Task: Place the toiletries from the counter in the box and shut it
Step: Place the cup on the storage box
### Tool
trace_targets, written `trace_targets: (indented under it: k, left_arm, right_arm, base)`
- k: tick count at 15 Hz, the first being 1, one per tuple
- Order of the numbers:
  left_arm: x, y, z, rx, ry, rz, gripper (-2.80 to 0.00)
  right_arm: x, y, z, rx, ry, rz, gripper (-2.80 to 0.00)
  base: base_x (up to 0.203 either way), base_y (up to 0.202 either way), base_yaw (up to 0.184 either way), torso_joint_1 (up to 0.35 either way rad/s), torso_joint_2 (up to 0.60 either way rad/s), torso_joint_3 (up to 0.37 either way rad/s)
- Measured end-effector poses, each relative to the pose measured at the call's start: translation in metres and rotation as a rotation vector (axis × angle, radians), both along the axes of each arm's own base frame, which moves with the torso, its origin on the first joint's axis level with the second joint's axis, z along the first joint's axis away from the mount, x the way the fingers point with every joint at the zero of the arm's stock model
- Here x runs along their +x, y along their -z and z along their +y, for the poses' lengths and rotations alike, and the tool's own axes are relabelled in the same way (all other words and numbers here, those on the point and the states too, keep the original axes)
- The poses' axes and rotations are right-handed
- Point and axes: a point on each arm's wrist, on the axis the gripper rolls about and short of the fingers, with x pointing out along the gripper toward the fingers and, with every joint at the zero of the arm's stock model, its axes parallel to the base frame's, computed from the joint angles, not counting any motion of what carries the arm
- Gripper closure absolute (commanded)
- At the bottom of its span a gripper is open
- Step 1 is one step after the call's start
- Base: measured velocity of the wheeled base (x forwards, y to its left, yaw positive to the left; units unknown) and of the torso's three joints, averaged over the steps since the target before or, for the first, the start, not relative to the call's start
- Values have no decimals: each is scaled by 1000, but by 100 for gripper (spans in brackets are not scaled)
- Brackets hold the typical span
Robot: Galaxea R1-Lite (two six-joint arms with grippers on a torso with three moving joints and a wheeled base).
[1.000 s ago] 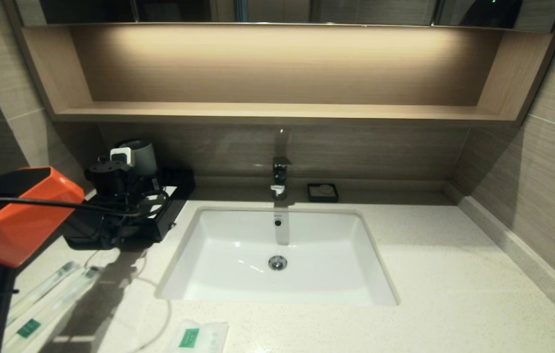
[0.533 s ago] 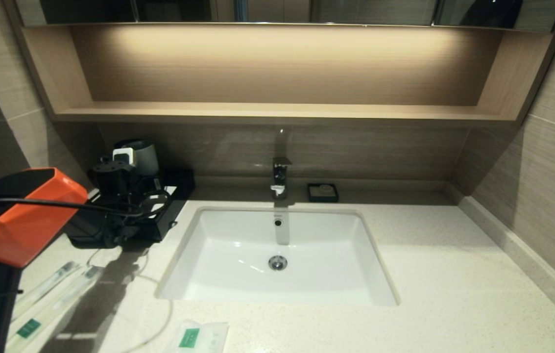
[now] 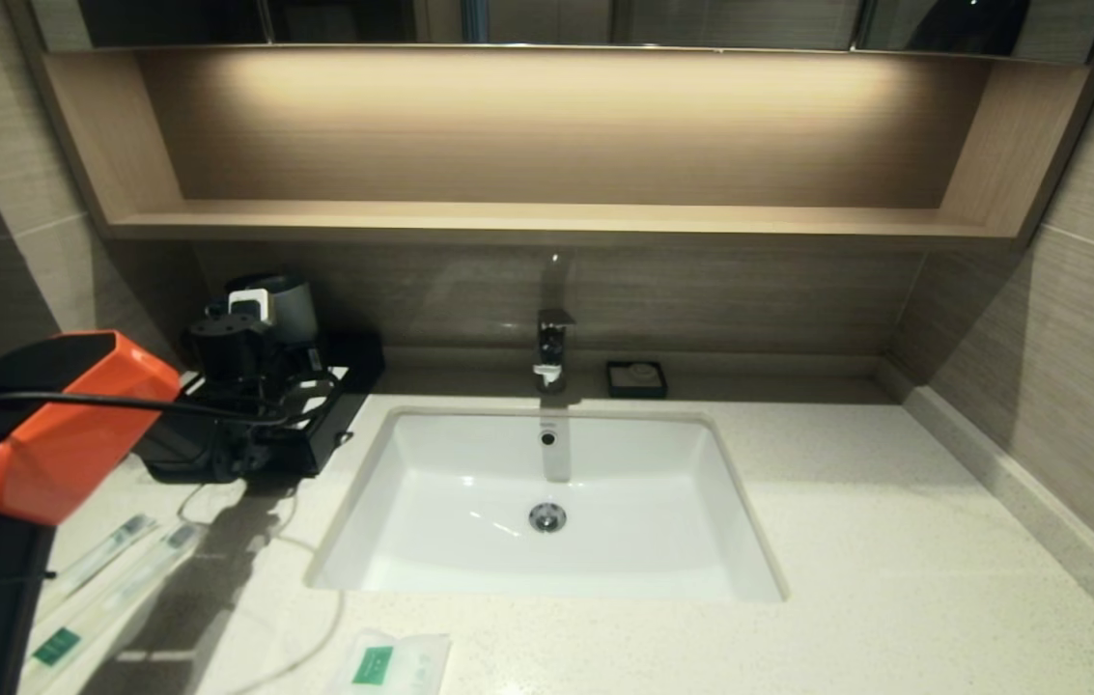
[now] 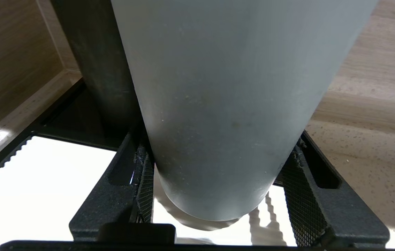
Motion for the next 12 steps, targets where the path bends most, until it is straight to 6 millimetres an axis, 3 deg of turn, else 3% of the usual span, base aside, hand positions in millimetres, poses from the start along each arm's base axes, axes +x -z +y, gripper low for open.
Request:
trace_targets:
  k: [12]
  left_arm:
    - [13,-1,-5,-1,10,-5,0]
  right_arm:
    - [0,0,0,0,0,0,0]
  base:
    - [0,0,0,0,0,0]
